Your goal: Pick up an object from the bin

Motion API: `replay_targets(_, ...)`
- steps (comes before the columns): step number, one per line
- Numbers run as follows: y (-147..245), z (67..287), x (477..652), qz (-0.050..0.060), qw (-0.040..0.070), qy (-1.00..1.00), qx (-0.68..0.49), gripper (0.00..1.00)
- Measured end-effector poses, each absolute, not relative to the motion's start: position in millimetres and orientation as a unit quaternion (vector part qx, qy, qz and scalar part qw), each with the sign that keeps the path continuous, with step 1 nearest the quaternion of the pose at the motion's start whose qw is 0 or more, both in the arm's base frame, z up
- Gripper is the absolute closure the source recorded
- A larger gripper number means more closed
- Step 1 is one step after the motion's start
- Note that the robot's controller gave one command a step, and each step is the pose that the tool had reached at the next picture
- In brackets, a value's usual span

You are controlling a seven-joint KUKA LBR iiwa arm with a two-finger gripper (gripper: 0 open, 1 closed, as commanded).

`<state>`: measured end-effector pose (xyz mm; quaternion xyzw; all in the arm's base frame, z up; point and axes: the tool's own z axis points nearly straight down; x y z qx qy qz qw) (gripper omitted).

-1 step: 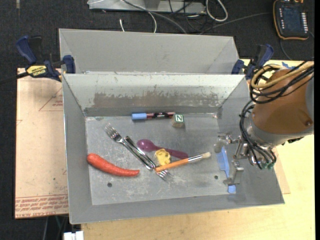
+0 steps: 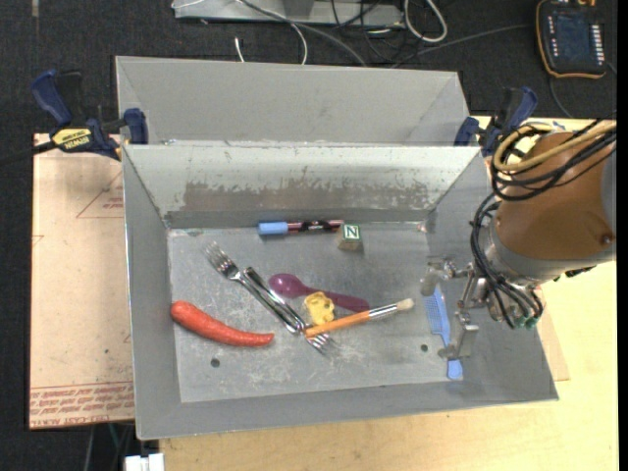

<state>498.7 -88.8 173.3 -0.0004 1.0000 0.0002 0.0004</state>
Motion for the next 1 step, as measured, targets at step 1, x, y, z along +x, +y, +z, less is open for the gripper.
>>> replay_targets(1,-2.7,68.1,569.3,0.002,-0.001,0.999,-0.038,0.0)
